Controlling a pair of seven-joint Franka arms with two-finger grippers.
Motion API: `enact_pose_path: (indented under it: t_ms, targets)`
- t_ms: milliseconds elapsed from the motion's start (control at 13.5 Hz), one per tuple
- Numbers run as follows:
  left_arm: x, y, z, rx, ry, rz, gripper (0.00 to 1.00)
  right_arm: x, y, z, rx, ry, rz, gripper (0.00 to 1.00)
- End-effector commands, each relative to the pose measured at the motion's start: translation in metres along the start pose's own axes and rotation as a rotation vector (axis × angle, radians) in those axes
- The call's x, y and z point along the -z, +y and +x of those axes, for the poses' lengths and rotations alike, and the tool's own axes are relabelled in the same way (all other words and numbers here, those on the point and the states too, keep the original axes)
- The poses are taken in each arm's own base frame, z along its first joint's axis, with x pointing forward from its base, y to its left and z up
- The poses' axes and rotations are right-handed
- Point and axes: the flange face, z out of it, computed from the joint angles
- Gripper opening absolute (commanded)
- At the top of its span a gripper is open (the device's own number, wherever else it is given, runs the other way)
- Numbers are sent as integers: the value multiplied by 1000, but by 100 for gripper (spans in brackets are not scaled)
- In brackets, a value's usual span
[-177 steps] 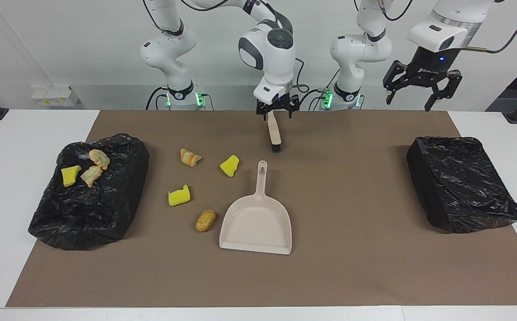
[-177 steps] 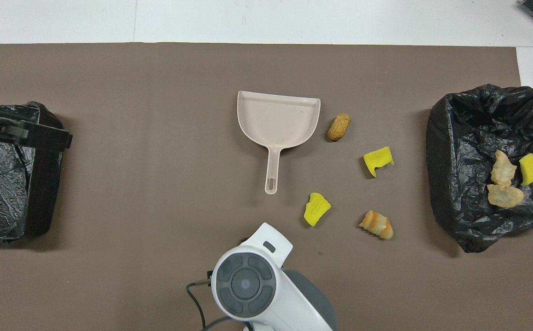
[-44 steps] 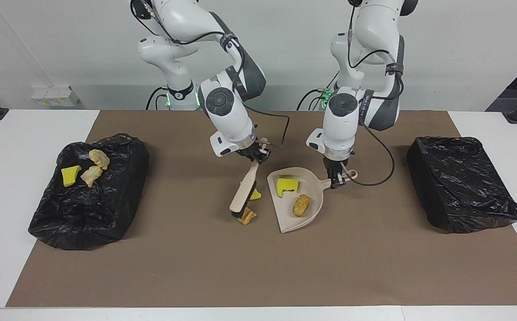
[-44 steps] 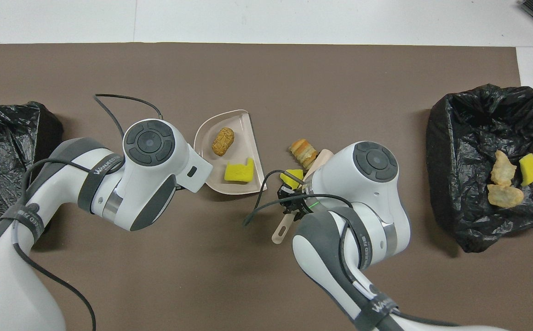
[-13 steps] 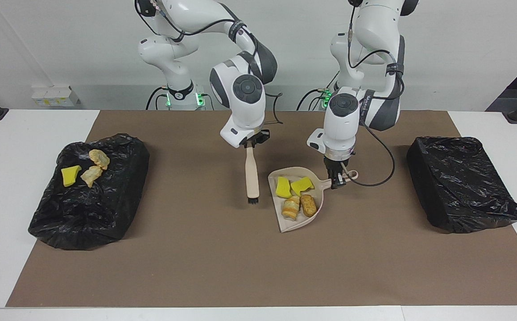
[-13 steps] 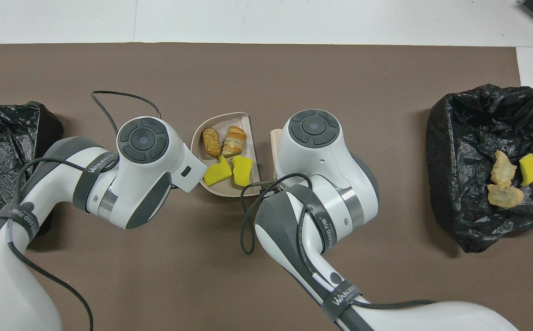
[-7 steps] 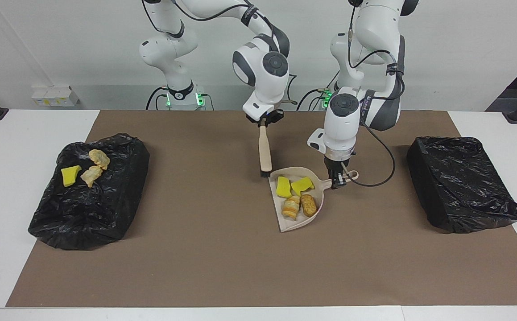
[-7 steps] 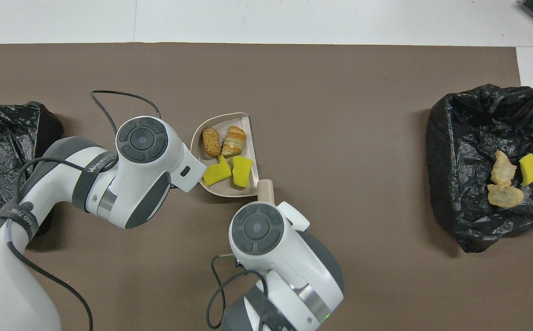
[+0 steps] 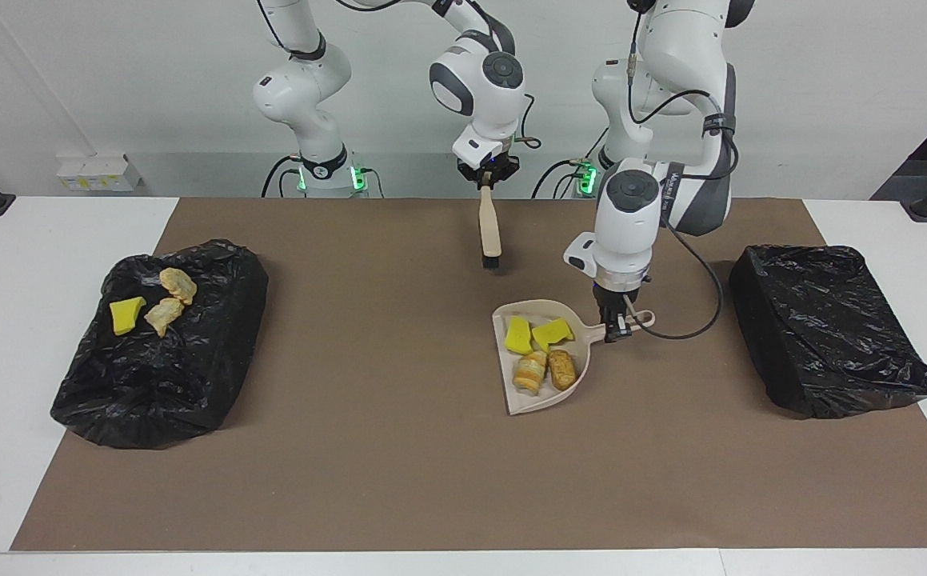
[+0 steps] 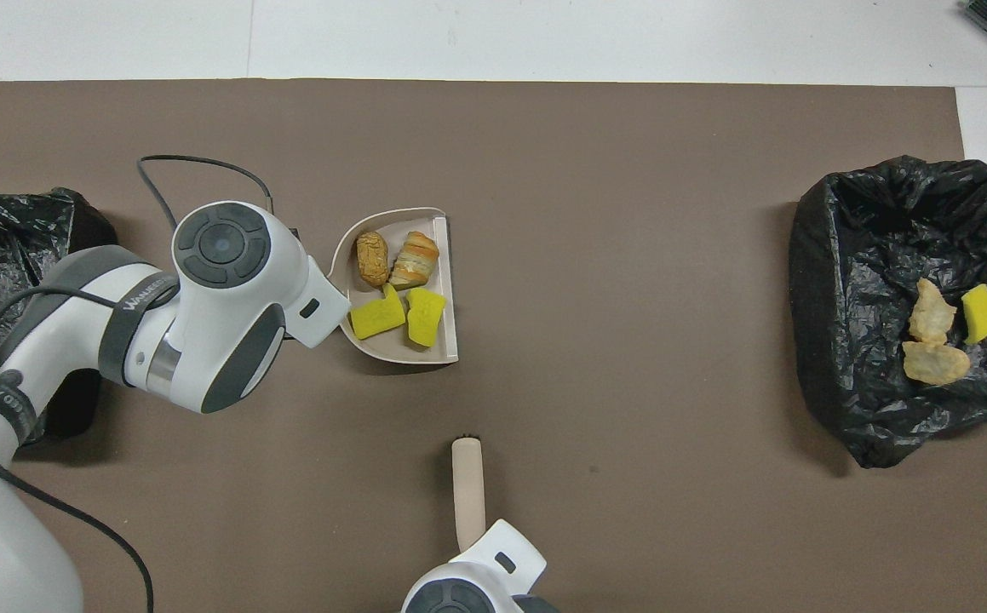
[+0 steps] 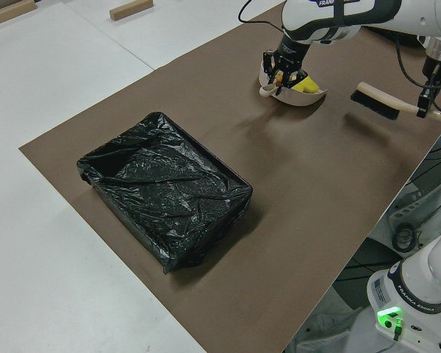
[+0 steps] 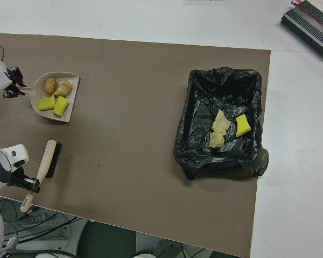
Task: Sweep and dump trash in bin
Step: 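Withdraw the right gripper and set the brush down near the robot, then carry the dustpan with the left gripper over the bin nearest it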
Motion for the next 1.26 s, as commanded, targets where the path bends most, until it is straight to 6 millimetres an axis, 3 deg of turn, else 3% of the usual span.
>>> enact_pose_path:
  t_ms: [0,149,223,297,372,520,743,1041,1189]
  targets:
    - [18,-6,-42,-27,-5,20,0,-8,8,1,-32,-7,19,0]
    - [27,-11,-72,-40,-7,30,0,-7,5,4,-25,-8,20,0]
    - [36,-14,-94,-35,-6,31,0,-5,4,4,-22,-8,21,9]
    - [46,-15,-113,-28,9,33,0,-5,3,5,-21,-10,20,27]
    - [54,-15,-139,-22,23,24,0,-4,3,5,-23,-10,20,99]
    - [69,-12,-189,1,48,5,0,10,5,16,-38,-9,33,100]
    - [92,-5,-260,72,73,-9,0,53,24,52,-72,-20,29,100]
    - [128,9,-399,277,99,-21,0,128,75,107,-67,9,9,100]
    - [138,19,-455,374,81,11,0,165,114,143,-85,-5,11,100]
